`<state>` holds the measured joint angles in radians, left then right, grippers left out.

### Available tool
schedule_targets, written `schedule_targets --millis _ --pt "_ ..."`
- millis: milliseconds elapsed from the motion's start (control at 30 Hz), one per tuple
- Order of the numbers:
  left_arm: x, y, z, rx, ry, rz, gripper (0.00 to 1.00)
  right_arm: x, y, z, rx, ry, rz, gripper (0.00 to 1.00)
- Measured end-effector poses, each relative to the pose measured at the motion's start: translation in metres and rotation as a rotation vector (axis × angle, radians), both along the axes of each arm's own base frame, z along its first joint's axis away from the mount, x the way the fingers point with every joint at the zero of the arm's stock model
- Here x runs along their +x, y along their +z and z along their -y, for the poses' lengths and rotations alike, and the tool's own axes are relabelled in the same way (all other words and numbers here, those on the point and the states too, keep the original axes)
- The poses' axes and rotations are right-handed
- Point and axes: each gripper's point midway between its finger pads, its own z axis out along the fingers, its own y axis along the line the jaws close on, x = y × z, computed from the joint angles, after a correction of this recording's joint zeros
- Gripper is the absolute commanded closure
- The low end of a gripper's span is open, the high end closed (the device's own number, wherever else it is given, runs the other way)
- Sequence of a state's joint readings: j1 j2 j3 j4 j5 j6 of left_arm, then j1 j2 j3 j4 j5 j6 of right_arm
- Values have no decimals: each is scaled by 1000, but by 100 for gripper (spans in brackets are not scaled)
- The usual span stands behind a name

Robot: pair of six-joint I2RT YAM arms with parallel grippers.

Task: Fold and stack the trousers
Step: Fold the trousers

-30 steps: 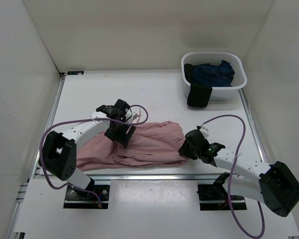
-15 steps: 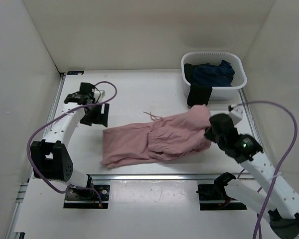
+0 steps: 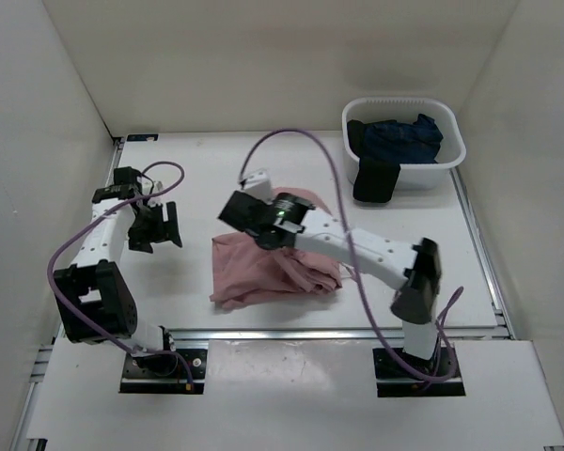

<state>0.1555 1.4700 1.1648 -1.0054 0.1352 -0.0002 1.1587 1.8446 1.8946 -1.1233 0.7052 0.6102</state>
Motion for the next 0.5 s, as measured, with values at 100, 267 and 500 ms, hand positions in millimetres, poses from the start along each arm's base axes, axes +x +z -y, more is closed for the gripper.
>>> schedule_targets --millis 100,267,500 --pt "-18 -23 20 -88 -33 -87 12 -14 -15 -49 -15 108 -28 100" --pt "-51 -59 57 -215 -106 -253 21 -19 -14 -67 -7 160 -30 100" --pt "-46 -74 53 -158 -120 -249 18 3 13 -48 22 84 36 100"
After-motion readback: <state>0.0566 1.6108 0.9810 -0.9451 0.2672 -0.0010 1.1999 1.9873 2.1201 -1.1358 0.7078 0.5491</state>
